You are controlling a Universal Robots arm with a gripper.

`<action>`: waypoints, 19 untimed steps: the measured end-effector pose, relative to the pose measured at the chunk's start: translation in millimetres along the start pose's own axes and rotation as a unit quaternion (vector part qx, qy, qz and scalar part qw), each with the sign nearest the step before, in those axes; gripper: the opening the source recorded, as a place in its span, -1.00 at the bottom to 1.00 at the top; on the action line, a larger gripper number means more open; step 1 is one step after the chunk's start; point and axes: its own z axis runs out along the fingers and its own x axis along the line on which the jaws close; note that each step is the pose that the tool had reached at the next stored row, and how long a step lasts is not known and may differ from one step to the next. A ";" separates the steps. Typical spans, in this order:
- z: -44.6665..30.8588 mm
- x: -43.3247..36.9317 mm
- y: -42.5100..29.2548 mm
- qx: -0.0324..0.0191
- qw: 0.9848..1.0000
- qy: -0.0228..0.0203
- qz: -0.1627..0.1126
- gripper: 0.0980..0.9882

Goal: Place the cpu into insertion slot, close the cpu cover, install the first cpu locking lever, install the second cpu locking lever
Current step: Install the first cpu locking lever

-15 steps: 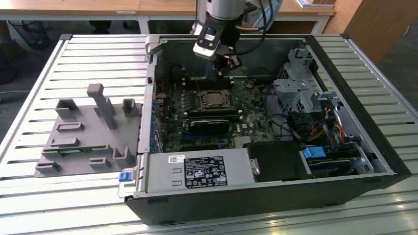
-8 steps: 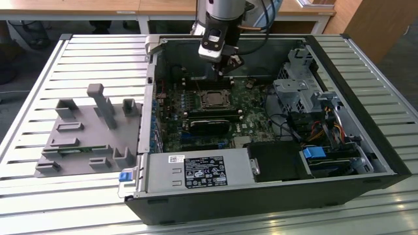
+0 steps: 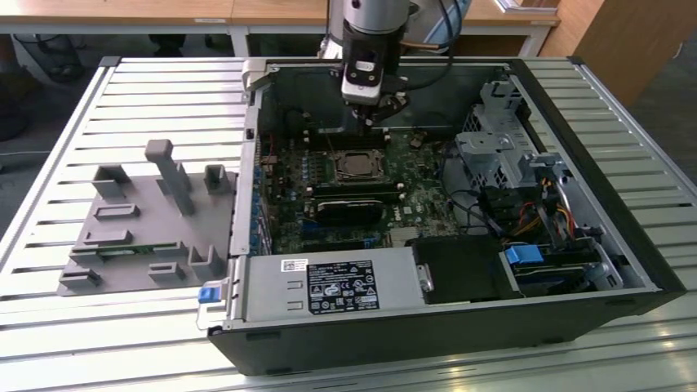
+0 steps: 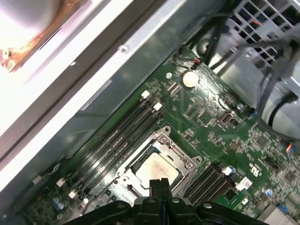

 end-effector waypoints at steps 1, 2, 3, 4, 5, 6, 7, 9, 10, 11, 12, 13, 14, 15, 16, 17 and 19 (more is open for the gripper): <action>0.0 0.0 0.0 0.000 1.000 0.000 -0.009 -0.98; 0.1 0.0 0.0 0.000 1.000 0.001 -0.018 -0.98; 0.1 0.0 0.0 0.000 1.000 0.001 -0.027 -0.98; 0.2 0.0 0.0 0.000 0.999 0.001 -0.036 -0.98; 0.2 0.0 0.0 0.000 0.999 0.001 -0.045 -0.98; 0.3 0.0 0.0 0.000 0.998 0.002 -0.056 -0.98; 0.4 0.0 0.0 0.000 0.998 0.002 -0.065 -0.98; 0.5 0.0 0.0 0.000 0.997 0.003 -0.083 -0.98; 0.6 0.0 0.0 0.000 0.996 0.003 -0.092 -0.98; 0.7 0.0 0.0 0.000 0.995 0.003 -0.101 -0.98; 0.8 0.0 0.0 0.000 0.994 0.004 -0.110 -0.98; 0.8 0.0 0.0 0.000 0.993 0.004 -0.119 -0.98; 0.8 0.0 -0.1 0.000 0.992 0.004 -0.126 -0.98; 0.8 0.1 -0.1 0.000 0.991 0.004 -0.135 -0.98; 0.9 0.1 -0.1 0.000 0.990 0.005 -0.143 -0.98; 0.9 0.1 -0.2 0.000 0.988 0.005 -0.151 -0.98; 1.1 0.2 -0.2 0.000 0.986 0.005 -0.167 -0.98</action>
